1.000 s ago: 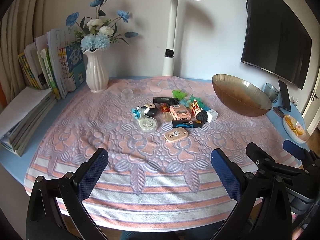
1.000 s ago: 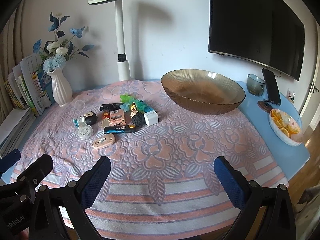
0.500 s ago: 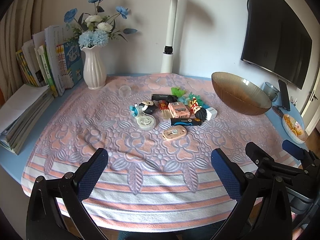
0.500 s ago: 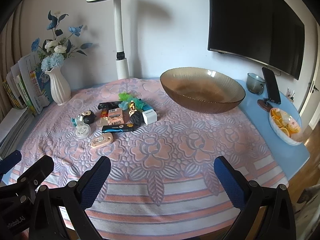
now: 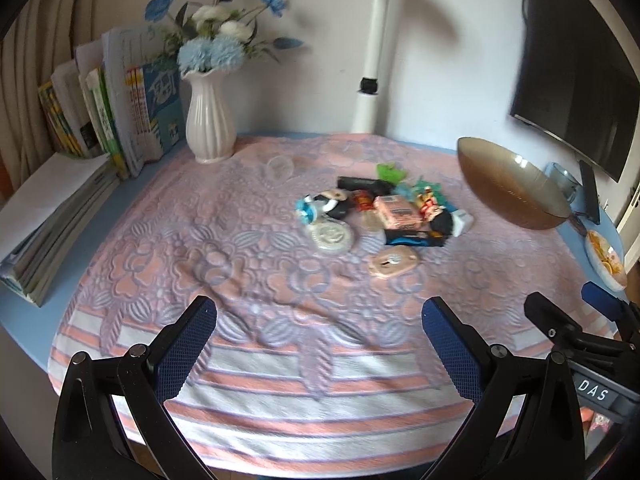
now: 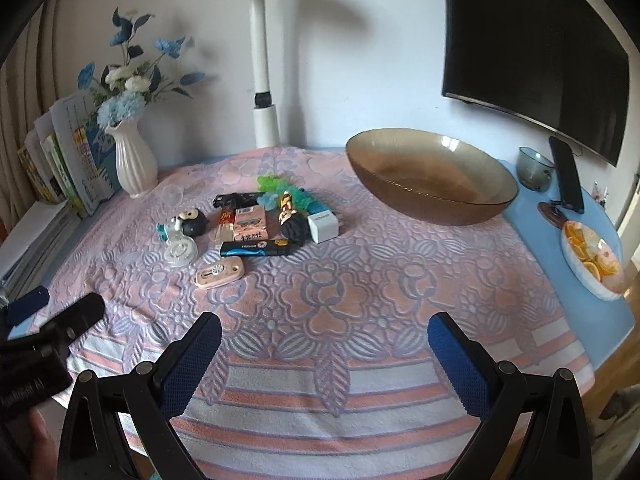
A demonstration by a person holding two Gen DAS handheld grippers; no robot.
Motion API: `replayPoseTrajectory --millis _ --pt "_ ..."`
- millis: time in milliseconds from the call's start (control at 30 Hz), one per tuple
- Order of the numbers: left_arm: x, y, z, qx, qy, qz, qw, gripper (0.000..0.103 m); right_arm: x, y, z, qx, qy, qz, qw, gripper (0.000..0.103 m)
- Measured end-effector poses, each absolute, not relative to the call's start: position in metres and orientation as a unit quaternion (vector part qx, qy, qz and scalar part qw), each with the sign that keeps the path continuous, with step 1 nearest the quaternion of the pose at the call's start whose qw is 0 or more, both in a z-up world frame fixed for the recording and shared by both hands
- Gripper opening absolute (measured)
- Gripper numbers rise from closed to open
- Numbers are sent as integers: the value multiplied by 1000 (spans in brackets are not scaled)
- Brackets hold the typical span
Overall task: Organize rigid objects
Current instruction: 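Grasp the clear tape dispenser with the left tool while the right tool grasps the white Anker charger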
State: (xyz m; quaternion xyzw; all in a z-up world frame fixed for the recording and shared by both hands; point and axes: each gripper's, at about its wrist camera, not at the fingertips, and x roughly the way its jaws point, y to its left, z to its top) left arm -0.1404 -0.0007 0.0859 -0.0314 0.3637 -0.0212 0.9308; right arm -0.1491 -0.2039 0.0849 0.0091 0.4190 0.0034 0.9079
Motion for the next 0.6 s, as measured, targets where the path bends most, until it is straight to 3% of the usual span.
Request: replayPoseTrajectory --millis 333,500,600 --pt "-71 21 63 -41 406 -23 913 102 -85 -216 60 -10 452 36 891 102" --pt "-32 5 48 -36 421 -30 906 102 -40 -221 43 -17 477 65 876 75" --pt "-14 -5 37 -27 428 -30 903 101 -19 -232 30 1 493 61 868 66"
